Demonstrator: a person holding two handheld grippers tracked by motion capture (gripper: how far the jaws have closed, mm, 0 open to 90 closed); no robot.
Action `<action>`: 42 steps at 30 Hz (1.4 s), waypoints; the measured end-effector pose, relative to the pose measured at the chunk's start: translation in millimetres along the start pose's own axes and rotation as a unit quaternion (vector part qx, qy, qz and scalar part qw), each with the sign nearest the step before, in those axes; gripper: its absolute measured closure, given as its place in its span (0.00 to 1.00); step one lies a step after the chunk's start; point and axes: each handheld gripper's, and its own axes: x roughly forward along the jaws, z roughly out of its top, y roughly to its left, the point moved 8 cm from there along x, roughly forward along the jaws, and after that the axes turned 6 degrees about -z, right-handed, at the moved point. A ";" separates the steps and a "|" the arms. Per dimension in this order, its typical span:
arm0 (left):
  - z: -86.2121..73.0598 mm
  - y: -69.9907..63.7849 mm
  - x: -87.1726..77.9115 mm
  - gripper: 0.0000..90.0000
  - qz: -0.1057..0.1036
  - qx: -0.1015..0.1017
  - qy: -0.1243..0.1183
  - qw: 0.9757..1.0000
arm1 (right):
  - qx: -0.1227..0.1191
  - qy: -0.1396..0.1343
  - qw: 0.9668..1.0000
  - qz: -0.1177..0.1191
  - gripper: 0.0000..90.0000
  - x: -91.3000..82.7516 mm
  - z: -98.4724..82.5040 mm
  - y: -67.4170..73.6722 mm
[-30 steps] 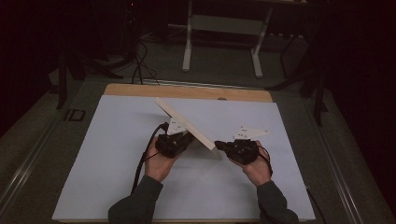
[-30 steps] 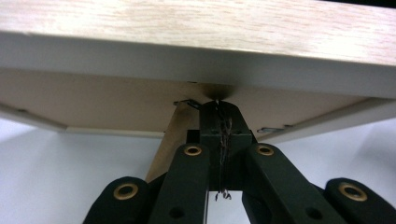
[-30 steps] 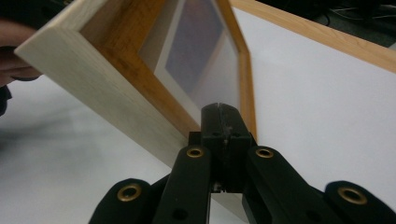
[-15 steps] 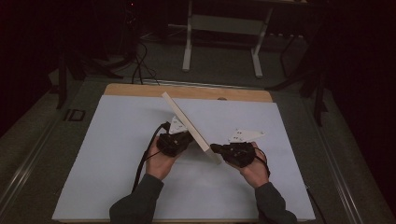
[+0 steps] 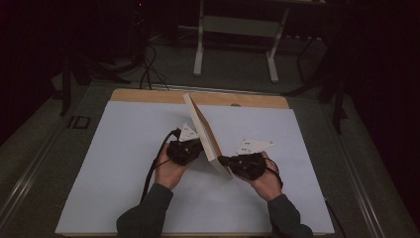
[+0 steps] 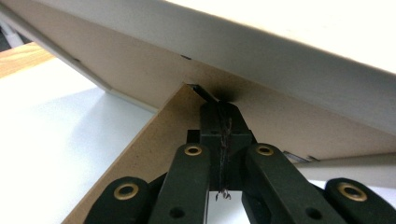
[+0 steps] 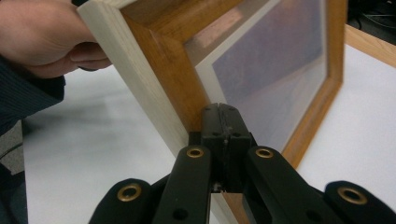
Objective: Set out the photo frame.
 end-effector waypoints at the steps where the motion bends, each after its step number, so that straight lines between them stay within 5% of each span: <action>1: -0.1 0.1 0.4 1.00 -0.001 0.000 0.000 1.000 | -0.001 -0.001 1.000 0.001 1.00 0.4 0.4 0.9; 42: 1.6 7.5 10.2 1.00 -0.084 0.006 -0.019 0.996 | 0.000 -0.008 1.000 0.029 1.00 9.7 9.4 16.8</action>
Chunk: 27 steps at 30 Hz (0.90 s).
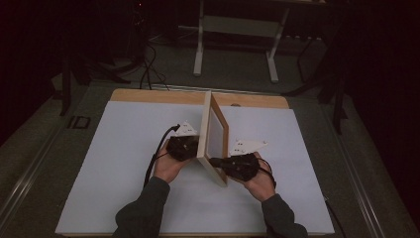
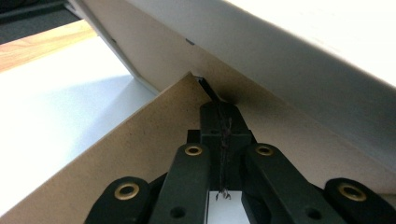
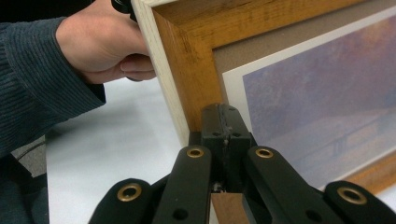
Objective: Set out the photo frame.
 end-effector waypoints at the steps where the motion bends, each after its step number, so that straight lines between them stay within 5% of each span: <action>1: 0.1 -0.3 0.5 1.00 -0.001 -0.001 -0.001 1.000 | 0.000 0.000 1.000 0.001 1.00 0.5 0.3 0.5; 14: -0.2 -1.6 2.9 1.00 -0.013 -0.007 -0.008 1.000 | -0.007 -0.001 1.000 0.002 1.00 4.0 1.7 3.4; 27: -4.9 1.3 -5.5 0.85 -0.003 -0.028 -0.005 1.000 | -0.006 0.005 1.000 -0.004 0.94 1.9 -2.8 -1.0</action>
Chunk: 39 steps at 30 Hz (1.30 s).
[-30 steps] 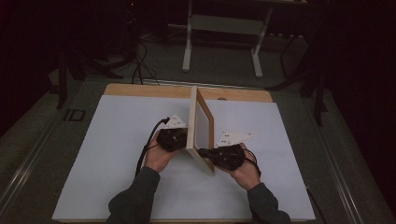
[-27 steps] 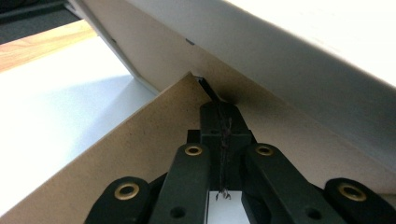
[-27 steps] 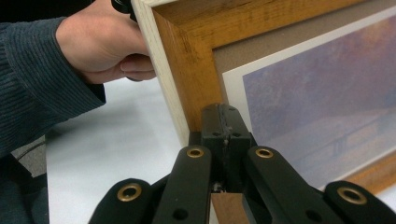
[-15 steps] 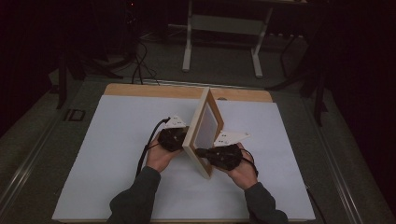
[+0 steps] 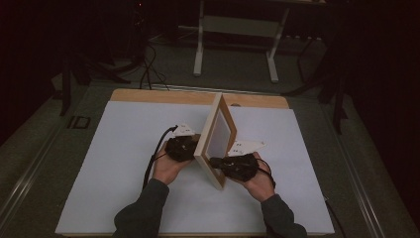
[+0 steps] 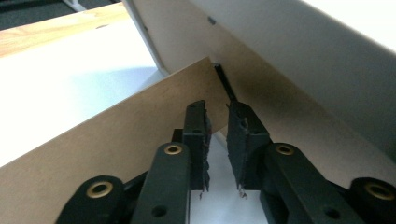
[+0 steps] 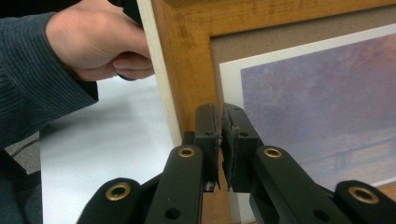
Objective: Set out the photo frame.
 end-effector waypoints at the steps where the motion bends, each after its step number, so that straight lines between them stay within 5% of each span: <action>1: -0.3 0.4 -1.7 0.84 0.001 0.000 0.000 1.000 | 0.000 0.000 1.000 -0.001 0.93 -0.4 -0.4 -0.7; 18: -11.7 -2.0 -28.7 0.66 0.010 0.003 0.014 1.000 | 0.007 0.005 1.000 -0.015 0.89 -7.0 -7.5 -11.2; 30: -25.7 -10.5 -44.8 0.58 -0.009 -0.010 0.019 1.000 | 0.018 0.009 0.999 -0.028 0.86 -12.7 -16.4 -22.1; 39: -34.9 -21.7 -54.1 0.49 -0.022 0.004 0.025 0.999 | 0.025 0.012 0.999 -0.034 0.84 -14.7 -21.5 -26.3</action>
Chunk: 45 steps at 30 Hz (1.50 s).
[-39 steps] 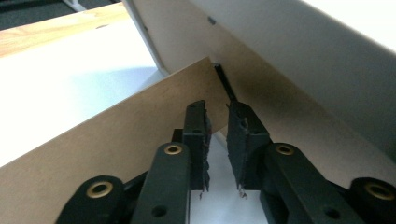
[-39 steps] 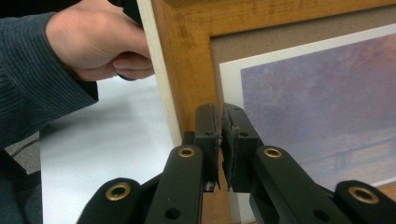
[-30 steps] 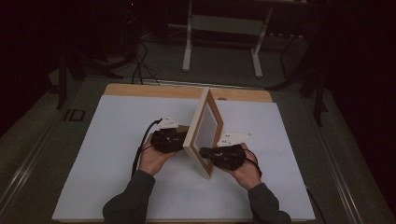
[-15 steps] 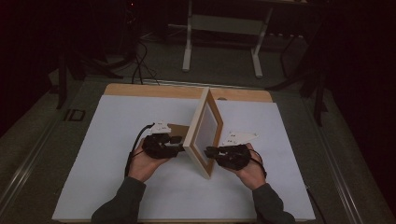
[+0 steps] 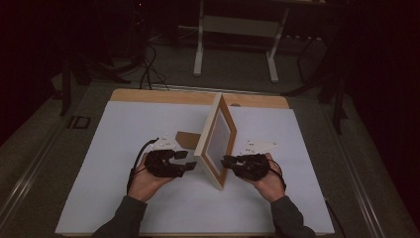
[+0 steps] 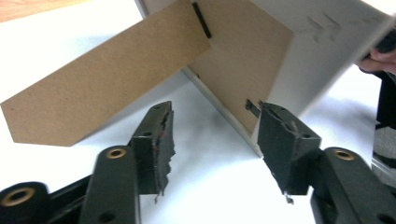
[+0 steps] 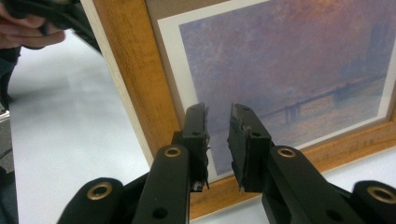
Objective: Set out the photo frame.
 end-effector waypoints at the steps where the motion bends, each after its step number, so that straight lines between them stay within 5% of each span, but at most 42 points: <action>1: -0.4 -1.3 -0.5 0.46 -0.002 0.002 0.000 1.000 | 0.001 -0.001 1.000 -0.002 0.84 -0.1 -0.7 -0.9; 15: 14.9 -24.1 1.9 0.37 -0.013 0.014 -0.025 1.000 | 0.007 0.003 1.000 -0.006 0.82 1.0 -4.7 -3.5; 29: 34.8 -33.3 16.9 0.33 0.008 0.004 -0.052 0.999 | 0.014 0.006 1.000 -0.011 0.81 -1.2 -10.5 -9.0; 45: 44.5 -33.2 26.9 0.46 0.041 -0.012 -0.066 0.997 | 0.021 0.007 1.000 -0.016 0.81 -3.5 -15.0 -14.1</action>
